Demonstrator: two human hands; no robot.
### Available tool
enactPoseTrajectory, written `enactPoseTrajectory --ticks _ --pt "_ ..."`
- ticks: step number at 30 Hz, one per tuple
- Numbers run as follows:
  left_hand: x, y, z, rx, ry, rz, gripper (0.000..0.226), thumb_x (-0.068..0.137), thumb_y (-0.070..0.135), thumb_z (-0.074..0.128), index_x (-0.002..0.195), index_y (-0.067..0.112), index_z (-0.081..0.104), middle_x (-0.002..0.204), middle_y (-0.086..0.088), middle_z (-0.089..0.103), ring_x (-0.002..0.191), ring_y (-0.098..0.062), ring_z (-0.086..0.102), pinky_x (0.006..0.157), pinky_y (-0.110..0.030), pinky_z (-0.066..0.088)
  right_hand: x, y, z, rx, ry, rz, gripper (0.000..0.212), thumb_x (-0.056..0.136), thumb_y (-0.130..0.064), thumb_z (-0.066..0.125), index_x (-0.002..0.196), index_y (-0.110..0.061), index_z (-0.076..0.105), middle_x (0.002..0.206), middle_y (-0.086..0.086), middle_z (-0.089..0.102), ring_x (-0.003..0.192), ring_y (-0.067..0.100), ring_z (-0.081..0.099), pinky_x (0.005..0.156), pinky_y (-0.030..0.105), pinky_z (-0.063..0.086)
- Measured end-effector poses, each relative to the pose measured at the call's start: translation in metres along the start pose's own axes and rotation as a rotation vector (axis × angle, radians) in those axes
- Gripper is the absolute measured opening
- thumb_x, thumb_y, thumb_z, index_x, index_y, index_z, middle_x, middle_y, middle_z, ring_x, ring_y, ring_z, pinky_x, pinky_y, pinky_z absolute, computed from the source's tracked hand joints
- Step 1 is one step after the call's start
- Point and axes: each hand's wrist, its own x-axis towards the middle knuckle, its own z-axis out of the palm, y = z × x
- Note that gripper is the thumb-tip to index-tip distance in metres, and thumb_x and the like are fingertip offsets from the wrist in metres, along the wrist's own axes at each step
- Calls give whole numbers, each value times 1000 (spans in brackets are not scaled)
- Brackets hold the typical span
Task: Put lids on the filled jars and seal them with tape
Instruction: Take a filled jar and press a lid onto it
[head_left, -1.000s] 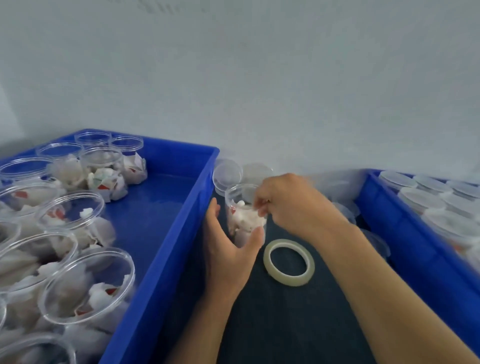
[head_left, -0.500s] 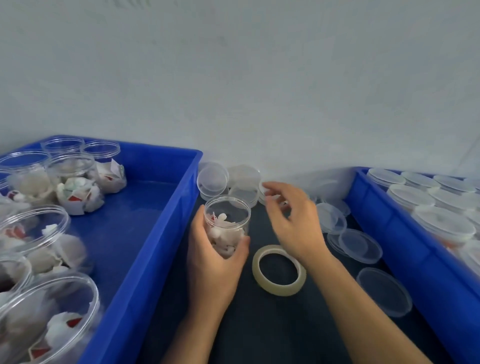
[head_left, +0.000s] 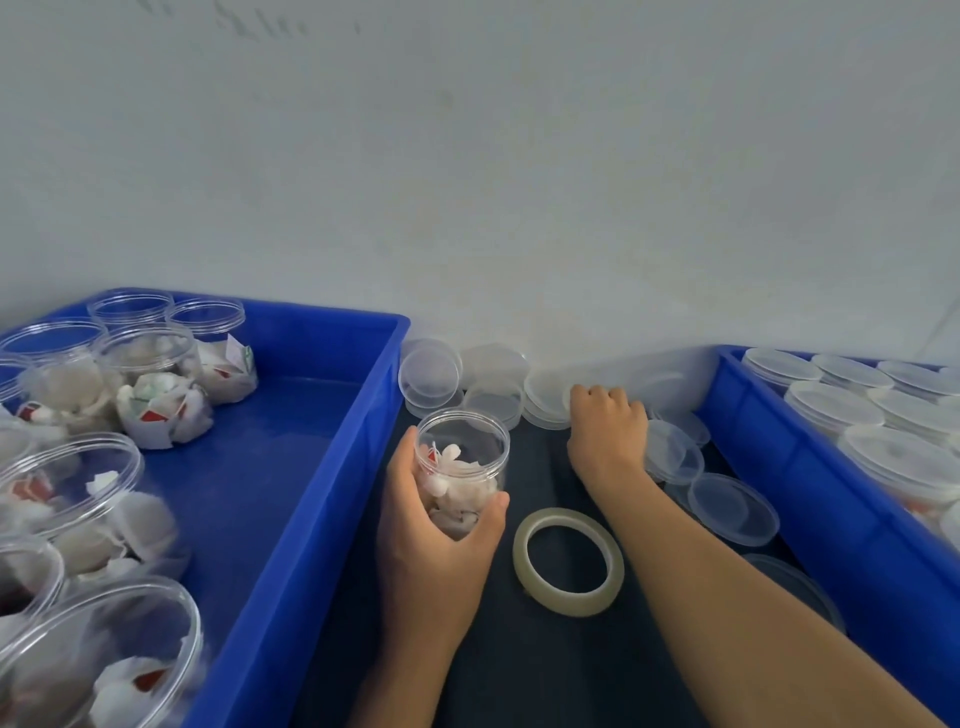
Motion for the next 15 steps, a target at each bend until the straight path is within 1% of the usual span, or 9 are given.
enactPoseTrajectory --ticks 2,4,6,7,9,11,12,13,15 --pt "0 1 -1 -5 6 9 95 74 31 95 154 37 44 135 33 58 123 5 60 94 -11 53 2 1 -5 2 60 -9 25 91 -5 72 108 -17 58 99 1 66 96 23 62 74 33 46" --pt "0 3 -1 5 17 16 95 73 31 96 154 34 47 135 32 58 123 7 59 92 -6 49 3 6 -13 62 143 -9 25 90 1 67 99 -16 51 88 0 60 84 22 55 68 33 41" --pt "0 4 -2 32 30 25 96 71 32 97 155 30 49 137 27 61 124 6 60 96 -9 48 1 11 -27 235 221 -2 21 95 0 60 110 -14 55 91 2 64 84 25 57 70 37 46" --pt "-1 4 -2 40 35 32 96 71 32 97 154 30 50 137 25 61 125 5 60 97 -11 48 -2 12 -35 364 253 14 26 98 -2 56 122 -14 58 95 5 68 86 28 61 70 39 49" --pt "-3 6 -2 48 30 47 96 70 34 97 154 31 51 137 26 61 126 5 60 97 -8 46 -16 14 -54 638 313 58 35 104 -9 51 137 -17 56 100 5 71 89 29 65 71 41 52" --pt "-5 7 -2 55 18 58 96 69 35 97 154 32 51 138 24 62 126 6 60 96 -5 45 -34 15 -71 874 362 93 34 106 -15 51 138 -22 57 107 0 69 95 22 65 77 42 55" --pt "-5 7 -2 55 14 59 97 69 36 97 154 32 51 138 24 62 126 7 59 95 -3 44 -43 15 -80 965 369 102 32 106 -16 54 136 -24 60 110 -3 68 96 17 64 81 40 56" --pt "-5 7 -2 55 15 55 97 69 37 97 154 33 50 137 26 61 125 9 58 94 -2 44 -52 16 -89 1039 363 102 30 106 -18 57 134 -25 62 112 -5 66 94 10 63 83 32 57" --pt "-5 8 -2 57 20 50 98 68 39 97 154 37 48 134 31 60 124 10 58 94 -2 45 -68 18 -103 1154 320 91 28 103 -21 64 130 -29 67 109 -10 66 91 2 63 78 13 52"
